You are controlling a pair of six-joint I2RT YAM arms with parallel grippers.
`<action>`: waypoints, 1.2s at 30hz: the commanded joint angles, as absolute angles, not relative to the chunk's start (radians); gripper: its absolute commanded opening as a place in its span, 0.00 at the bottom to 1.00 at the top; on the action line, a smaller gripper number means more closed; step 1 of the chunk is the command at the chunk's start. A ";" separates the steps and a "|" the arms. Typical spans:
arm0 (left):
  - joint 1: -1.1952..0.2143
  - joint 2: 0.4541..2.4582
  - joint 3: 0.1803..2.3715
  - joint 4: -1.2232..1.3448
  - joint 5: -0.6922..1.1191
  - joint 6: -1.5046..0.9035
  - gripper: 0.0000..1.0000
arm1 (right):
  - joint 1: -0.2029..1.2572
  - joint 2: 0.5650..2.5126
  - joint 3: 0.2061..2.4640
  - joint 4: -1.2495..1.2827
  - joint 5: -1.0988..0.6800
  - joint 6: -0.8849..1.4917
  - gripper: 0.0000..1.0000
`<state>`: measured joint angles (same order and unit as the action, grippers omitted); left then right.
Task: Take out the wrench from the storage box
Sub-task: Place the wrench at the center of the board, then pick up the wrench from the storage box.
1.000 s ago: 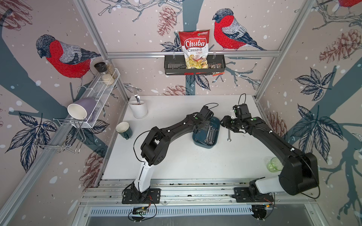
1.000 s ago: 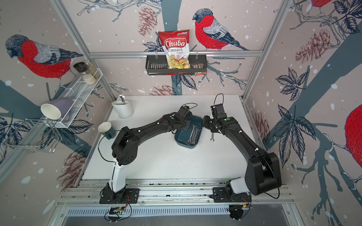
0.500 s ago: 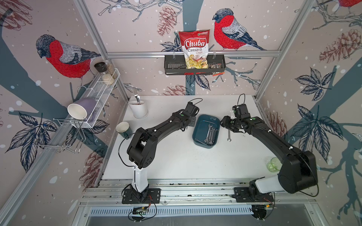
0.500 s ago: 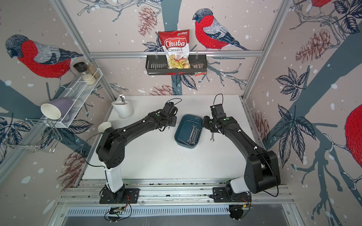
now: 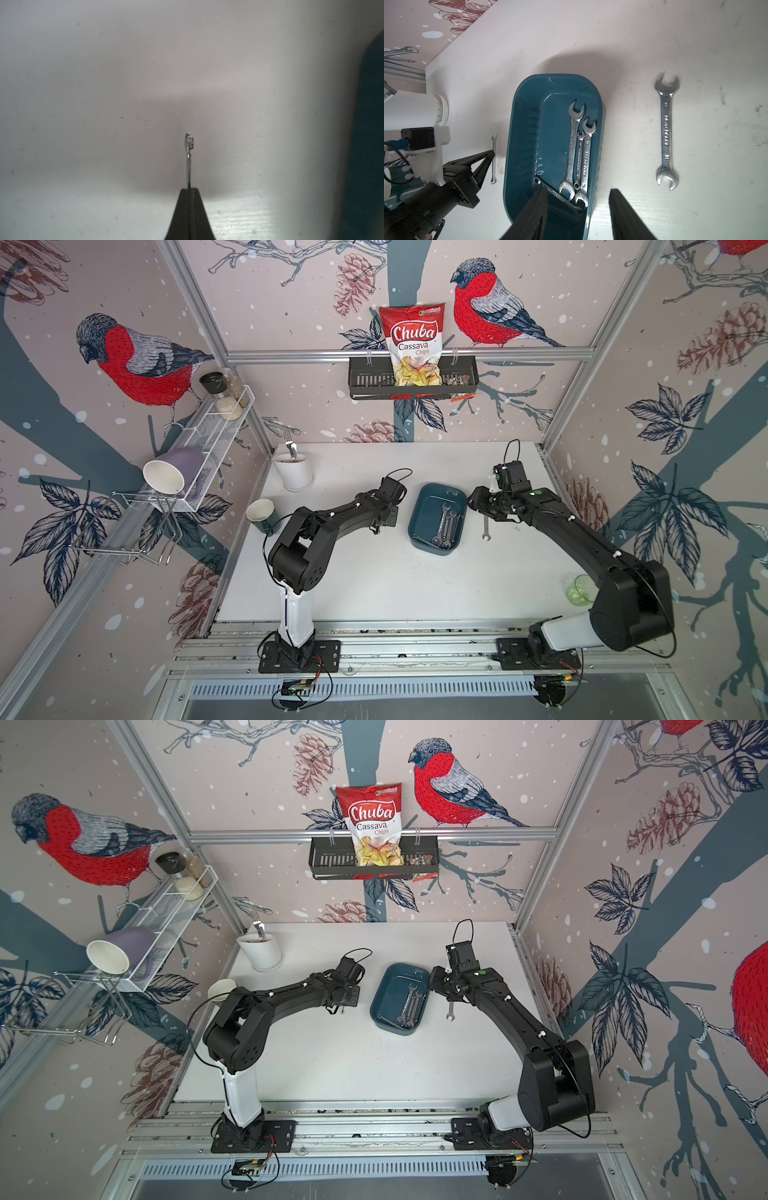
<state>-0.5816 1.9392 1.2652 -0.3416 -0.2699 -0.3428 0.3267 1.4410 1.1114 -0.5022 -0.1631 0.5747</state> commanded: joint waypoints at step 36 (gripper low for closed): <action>-0.589 1.749 1.278 -0.221 0.045 -0.348 0.39 | 0.499 1.586 1.250 -0.568 -0.032 0.656 0.54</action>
<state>-0.5812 1.7508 1.2594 -0.2626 -0.0280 -0.3618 0.4885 1.5646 1.2304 -0.5522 -0.0612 0.6373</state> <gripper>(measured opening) 0.388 0.541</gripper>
